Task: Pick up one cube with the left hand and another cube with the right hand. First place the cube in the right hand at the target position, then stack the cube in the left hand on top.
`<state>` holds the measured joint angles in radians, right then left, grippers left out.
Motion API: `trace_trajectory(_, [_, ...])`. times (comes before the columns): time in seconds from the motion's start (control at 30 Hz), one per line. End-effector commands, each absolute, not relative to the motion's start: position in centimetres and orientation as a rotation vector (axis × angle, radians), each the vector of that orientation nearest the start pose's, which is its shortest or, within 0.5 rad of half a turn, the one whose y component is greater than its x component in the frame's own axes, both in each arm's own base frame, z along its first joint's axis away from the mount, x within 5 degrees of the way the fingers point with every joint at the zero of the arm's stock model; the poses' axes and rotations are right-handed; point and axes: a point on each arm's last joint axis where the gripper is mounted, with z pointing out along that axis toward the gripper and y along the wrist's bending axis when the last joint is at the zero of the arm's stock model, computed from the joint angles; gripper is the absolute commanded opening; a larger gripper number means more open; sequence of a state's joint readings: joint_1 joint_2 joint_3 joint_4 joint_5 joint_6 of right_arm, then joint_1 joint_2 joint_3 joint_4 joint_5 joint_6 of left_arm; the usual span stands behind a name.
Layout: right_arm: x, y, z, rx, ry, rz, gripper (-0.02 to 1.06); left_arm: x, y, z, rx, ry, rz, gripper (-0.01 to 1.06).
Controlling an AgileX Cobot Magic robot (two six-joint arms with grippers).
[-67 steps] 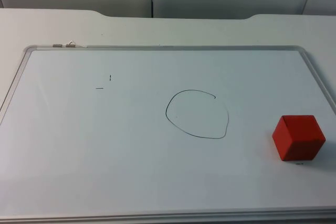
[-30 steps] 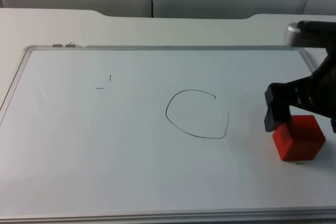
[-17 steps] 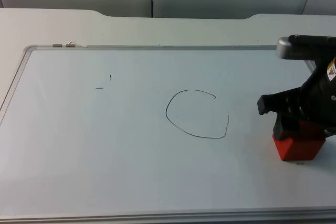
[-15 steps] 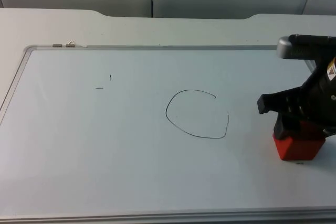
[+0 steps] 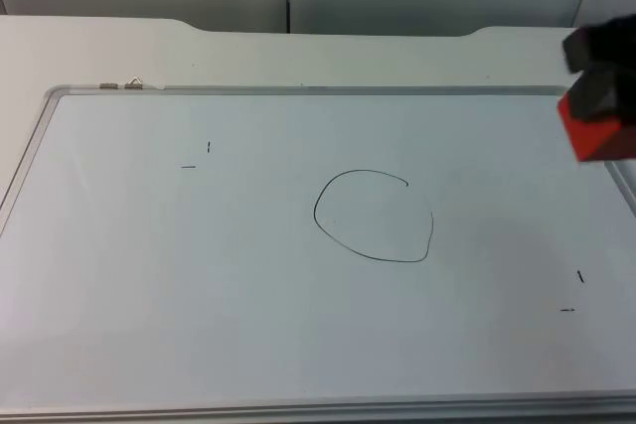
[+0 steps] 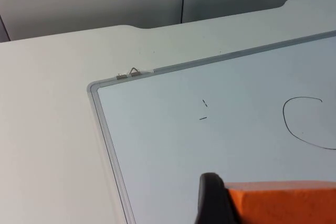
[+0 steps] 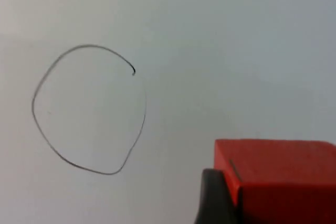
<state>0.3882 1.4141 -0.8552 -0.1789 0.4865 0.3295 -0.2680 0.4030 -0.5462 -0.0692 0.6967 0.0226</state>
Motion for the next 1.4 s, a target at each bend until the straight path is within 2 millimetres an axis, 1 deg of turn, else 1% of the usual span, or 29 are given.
trace_trajectory(0.0, [24.7, 9.3, 26.9, -0.293, 2.433, 0.117, 0.0, 7.1, -2.4, 30.9, 0.266, 2.001, -0.245, 0.22])
trace_trajectory(0.07, [22.8, 8.5, 29.3, -0.323, 2.372, 0.107, 0.0, 7.1, -2.4, 30.9, 0.266, 1.996, -0.243, 0.22])
trace_trajectory(0.1, [22.1, 8.1, 30.1, -0.338, 2.348, 0.101, 0.0, 7.2, -2.4, 31.0, 0.265, 1.994, -0.243, 0.22])
trace_trajectory(0.13, [22.1, 8.1, 30.1, -0.338, 2.348, 0.101, 0.0, 7.2, -2.4, 31.0, 0.265, 1.994, -0.243, 0.22])
trace_trajectory(0.27, [18.7, 6.8, 33.1, -0.39, 2.258, 0.098, 0.0, 7.2, -2.4, 31.0, 0.265, 1.99, -0.241, 0.22])
trace_trajectory(0.3, [18.7, 6.8, 33.1, -0.39, 2.258, 0.098, 0.0, 7.2, -2.4, 31.0, 0.265, 1.99, -0.241, 0.22])
trace_trajectory(0.37, [17.5, 6.6, 33.9, -0.428, 2.215, 0.128, 0.0, 7.2, -2.4, 31.0, 0.266, 1.99, -0.239, 0.22])
trace_trajectory(0.4, [16.8, 6.5, 34.1, -0.452, 2.195, 0.146, 0.0, 7.2, -2.4, 31.0, 0.267, 1.989, -0.237, 0.22])
trace_trajectory(0.43, [16.8, 6.5, 34.1, -0.452, 2.195, 0.146, 0.0, 7.2, -2.4, 31.0, 0.267, 1.989, -0.237, 0.22])
trace_trajectory(0.47, [16.2, 6.5, 34.1, -0.488, 2.178, 0.16, 0.0, 7.2, -2.4, 31.0, 0.267, 1.989, -0.237, 0.22])
trace_trajectory(0.5, [15.5, 6.6, 33.9, -0.542, 2.164, 0.183, 0.0, 7.2, -2.4, 31.0, 0.267, 1.989, -0.237, 0.22])
trace_trajectory(0.57, [14.6, 6.6, 33.2, -0.594, 2.153, 0.209, 0.0, 7.2, -2.4, 31.0, 0.266, 1.987, -0.237, 0.22])
trace_trajectory(0.6, [14.6, 6.6, 33.2, -0.594, 2.153, 0.209, 0.0, 7.2, -2.4, 31.0, 0.266, 1.987, -0.237, 0.22])
trace_trajectory(0.67, [14.1, 6.6, 32.3, -0.651, 2.15, 0.217, 0.0, 7.2, -2.4, 31.0, 0.267, 1.987, -0.235, 0.22])
trace_trajectory(0.77, [13.9, 6.8, 31.2, -0.694, 2.168, 0.236, 0.0, 7.2, -2.4, 31.0, 0.268, 1.987, -0.232, 0.22])
trace_trajectory(0.97, [13.8, 7.8, 30.9, -0.772, 2.138, 0.266, 0.0, 7.2, -2.4, 31.0, 0.268, 1.987, -0.232, 0.22])
trace_trajectory(1.03, [14.0, 9.0, 30.2, -0.821, 2.161, 0.302, 0.0, 7.2, -2.4, 31.0, 0.268, 1.987, -0.232, 0.22])
trace_trajectory(1.07, [14.3, 9.5, 29.9, -0.824, 2.175, 0.314, 0.0, 7.2, -2.4, 31.0, 0.267, 1.987, -0.235, 0.22])
trace_trajectory(1.1, [14.3, 9.5, 29.9, -0.824, 2.175, 0.314, 0.0, 7.2, -2.4, 31.0, 0.267, 1.987, -0.235, 0.22])
trace_trajectory(1.2, [15.6, 11.3, 28.2, -0.814, 2.256, 0.306, 0.0, 7.2, -2.4, 31.0, 0.267, 1.987, -0.235, 0.22])
trace_trajectory(1.23, [15.6, 11.3, 28.2, -0.814, 2.256, 0.306, 0.0, 7.2, -2.4, 31.0, 0.267, 1.987, -0.235, 0.22])
trace_trajectory(1.3, [16.9, 12.7, 26.4, -0.816, 2.301, 0.258, 0.0, 7.2, -2.4, 31.0, 0.267, 1.987, -0.235, 0.22])
trace_trajectory(1.37, [18.1, 13.9, 25.0, -0.792, 2.322, 0.248, 0.0, 7.2, -2.4, 31.0, 0.267, 1.987, -0.235, 0.22])
